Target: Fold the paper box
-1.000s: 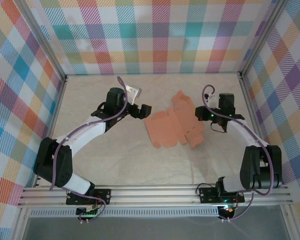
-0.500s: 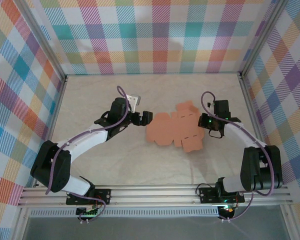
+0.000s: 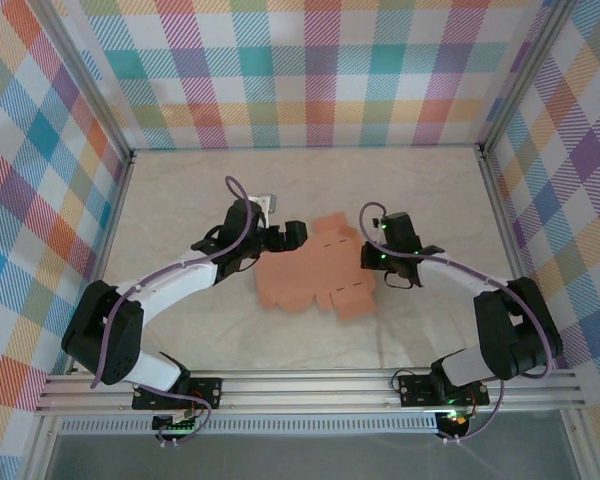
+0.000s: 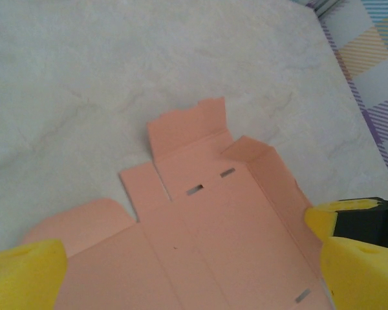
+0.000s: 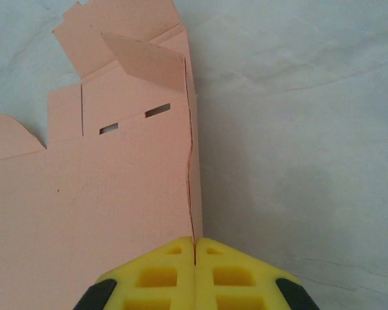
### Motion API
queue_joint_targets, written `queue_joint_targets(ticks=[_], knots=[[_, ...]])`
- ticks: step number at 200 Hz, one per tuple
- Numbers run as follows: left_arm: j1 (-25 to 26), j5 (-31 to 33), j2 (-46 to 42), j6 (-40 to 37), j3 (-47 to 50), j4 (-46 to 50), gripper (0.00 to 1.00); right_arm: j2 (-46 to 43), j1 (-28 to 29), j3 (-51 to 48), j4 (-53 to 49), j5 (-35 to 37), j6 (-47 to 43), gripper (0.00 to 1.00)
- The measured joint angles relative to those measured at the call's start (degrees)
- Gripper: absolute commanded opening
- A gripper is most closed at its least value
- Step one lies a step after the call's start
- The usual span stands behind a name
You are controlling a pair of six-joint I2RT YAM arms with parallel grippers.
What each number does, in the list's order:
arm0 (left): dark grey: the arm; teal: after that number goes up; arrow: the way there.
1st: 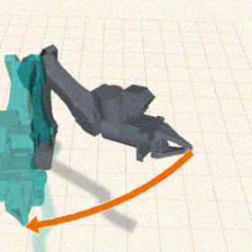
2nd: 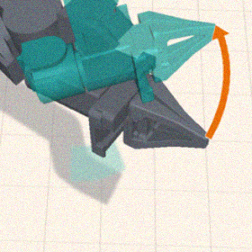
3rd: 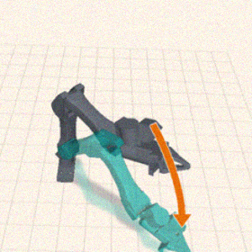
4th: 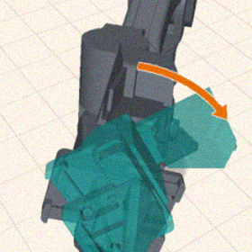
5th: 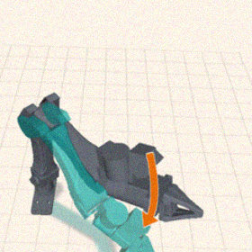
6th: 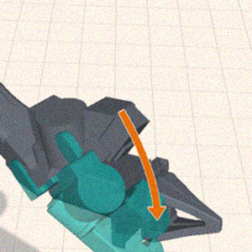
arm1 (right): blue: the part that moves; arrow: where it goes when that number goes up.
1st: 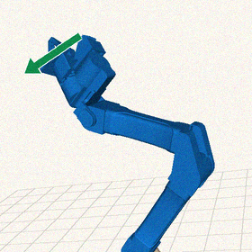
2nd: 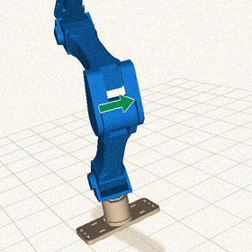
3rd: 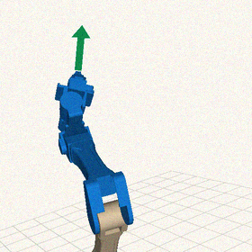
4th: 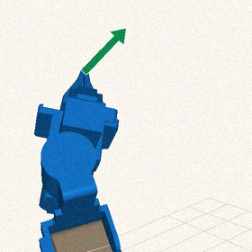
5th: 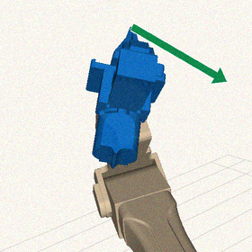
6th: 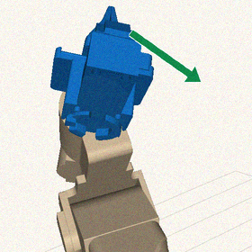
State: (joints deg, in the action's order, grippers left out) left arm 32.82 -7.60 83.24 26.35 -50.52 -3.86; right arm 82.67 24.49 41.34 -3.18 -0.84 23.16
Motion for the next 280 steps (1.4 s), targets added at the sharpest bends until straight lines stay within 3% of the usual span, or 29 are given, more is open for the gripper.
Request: queue_joint_targets(ticks=[27,56,82,160,186,238,280], knots=[[1.51,-0.44,2.16,5.38,1.27,1.36,0.81,0.92,4.15,-1.03,2.75,4.98,-0.35,0.00],[2.73,-0.31,6.08,9.40,1.31,2.86,0.58,2.12,5.77,-2.14,5.35,9.57,-1.88,0.00],[3.43,0.46,8.52,12.00,1.31,4.11,0.47,3.72,7.45,-2.19,6.32,13.68,-3.74,0.00],[3.48,1.31,13.60,15.06,1.31,4.83,0.43,11.61,16.50,4.15,3.30,31.43,-6.03,0.00],[3.48,1.33,13.77,15.04,1.31,4.81,0.44,12.68,17.55,5.16,3.06,33.22,-5.81,0.00],[3.48,2.80,13.79,14.56,1.31,5.38,0.44,6.60,13.00,3.23,3.91,22.45,-4.17,0.43],[3.48,3.82,13.79,13.44,1.33,5.88,0.44,3.72,6.97,3.19,4.87,13.29,-2.40,0.68]])
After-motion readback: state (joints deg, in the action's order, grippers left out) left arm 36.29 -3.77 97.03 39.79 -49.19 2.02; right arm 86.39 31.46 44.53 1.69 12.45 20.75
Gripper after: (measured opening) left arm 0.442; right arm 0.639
